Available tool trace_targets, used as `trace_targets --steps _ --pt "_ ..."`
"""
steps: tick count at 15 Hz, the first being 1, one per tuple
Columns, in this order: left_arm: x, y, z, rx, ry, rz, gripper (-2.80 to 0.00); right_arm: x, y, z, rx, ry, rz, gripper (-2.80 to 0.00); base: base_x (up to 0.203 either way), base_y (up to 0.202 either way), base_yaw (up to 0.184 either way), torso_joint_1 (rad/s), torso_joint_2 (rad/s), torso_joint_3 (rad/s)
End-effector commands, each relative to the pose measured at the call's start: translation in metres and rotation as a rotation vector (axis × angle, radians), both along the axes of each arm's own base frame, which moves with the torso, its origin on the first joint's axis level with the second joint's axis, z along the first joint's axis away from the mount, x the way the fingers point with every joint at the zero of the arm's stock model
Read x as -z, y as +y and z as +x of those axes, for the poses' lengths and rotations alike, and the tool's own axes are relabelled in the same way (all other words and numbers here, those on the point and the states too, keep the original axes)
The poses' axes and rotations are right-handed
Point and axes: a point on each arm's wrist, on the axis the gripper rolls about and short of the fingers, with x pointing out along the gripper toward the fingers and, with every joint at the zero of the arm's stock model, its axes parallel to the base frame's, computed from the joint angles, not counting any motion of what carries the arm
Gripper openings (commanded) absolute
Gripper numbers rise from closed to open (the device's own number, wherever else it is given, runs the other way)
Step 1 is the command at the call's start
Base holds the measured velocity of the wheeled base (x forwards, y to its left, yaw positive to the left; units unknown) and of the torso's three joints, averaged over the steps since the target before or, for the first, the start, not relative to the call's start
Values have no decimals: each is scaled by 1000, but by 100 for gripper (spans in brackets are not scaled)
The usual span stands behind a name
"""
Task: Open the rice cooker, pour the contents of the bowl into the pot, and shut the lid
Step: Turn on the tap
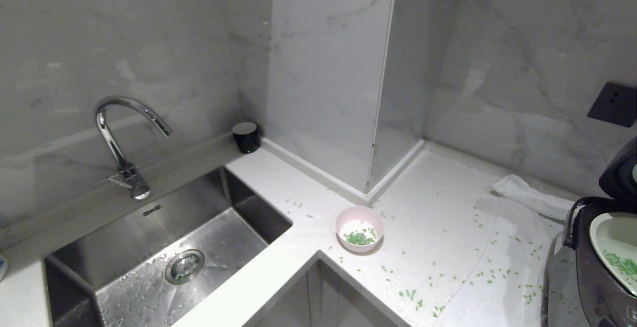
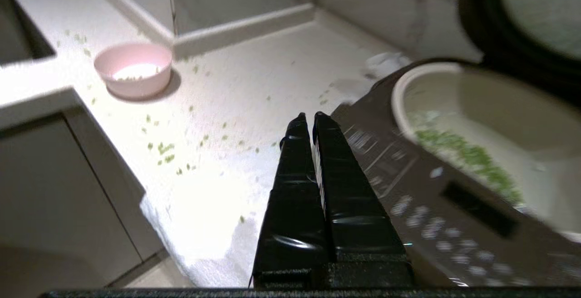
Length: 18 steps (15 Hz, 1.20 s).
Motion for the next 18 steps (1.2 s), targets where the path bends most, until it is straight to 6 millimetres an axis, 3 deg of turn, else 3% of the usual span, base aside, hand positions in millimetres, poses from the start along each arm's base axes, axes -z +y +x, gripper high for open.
trace_targets --steps 1,5,18 --pt "0 0 0 -1 -5 0 -280 31 0 15 -12 -4 -4 -280 0 0 0 0 0 0" --pt "2 0 0 4 8 71 -280 31 -1 16 18 -24 102 -280 0 0 0 0 0 0" --pt "3 0 2 1 -14 49 -280 31 -1 16 23 -26 108 -280 0 0 0 0 0 0"
